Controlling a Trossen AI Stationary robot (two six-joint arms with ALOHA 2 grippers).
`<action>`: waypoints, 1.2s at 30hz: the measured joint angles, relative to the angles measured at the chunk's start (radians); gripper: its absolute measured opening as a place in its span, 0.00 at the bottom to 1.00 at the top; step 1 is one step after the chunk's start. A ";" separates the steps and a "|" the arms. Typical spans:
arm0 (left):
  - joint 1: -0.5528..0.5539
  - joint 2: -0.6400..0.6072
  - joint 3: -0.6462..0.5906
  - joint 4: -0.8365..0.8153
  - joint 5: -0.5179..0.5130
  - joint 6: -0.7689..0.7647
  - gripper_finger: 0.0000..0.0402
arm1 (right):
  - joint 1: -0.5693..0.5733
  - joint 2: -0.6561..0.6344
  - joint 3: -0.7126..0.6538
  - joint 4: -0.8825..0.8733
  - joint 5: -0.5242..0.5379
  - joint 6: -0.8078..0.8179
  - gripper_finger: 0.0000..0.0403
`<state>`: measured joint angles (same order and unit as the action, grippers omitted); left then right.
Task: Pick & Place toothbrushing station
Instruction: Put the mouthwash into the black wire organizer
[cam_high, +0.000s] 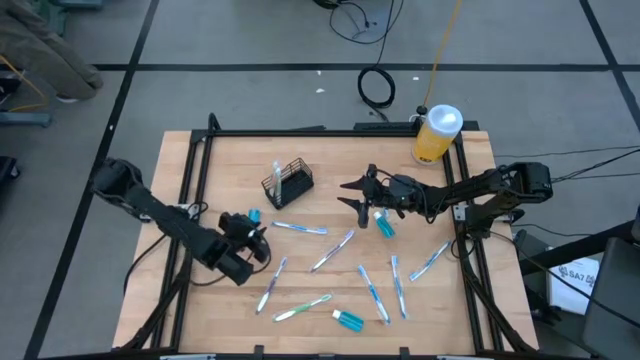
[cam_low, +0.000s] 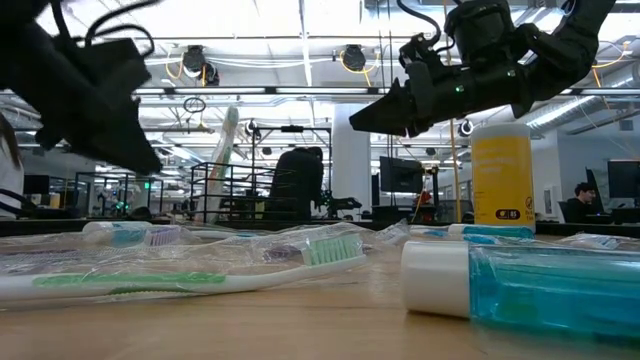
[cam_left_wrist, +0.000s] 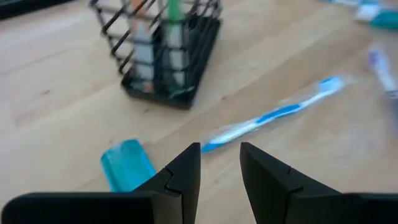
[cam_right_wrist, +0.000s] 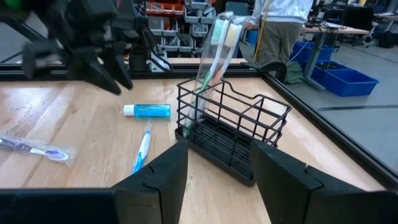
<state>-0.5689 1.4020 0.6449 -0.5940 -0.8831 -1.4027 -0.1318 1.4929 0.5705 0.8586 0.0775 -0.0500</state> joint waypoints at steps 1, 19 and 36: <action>0.004 0.011 0.000 -0.010 0.014 -0.026 0.30 | 0.000 0.000 0.000 0.002 0.000 0.000 0.42; 0.018 0.065 0.000 -0.146 0.224 -0.265 0.30 | 0.000 0.000 0.000 0.006 0.000 0.004 0.42; 0.018 0.065 0.000 -0.178 0.255 -0.365 0.30 | 0.000 0.000 0.000 0.005 0.000 0.004 0.42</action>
<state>-0.5510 1.4668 0.6447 -0.7724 -0.6285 -1.7672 -0.1318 1.4929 0.5705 0.8639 0.0776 -0.0460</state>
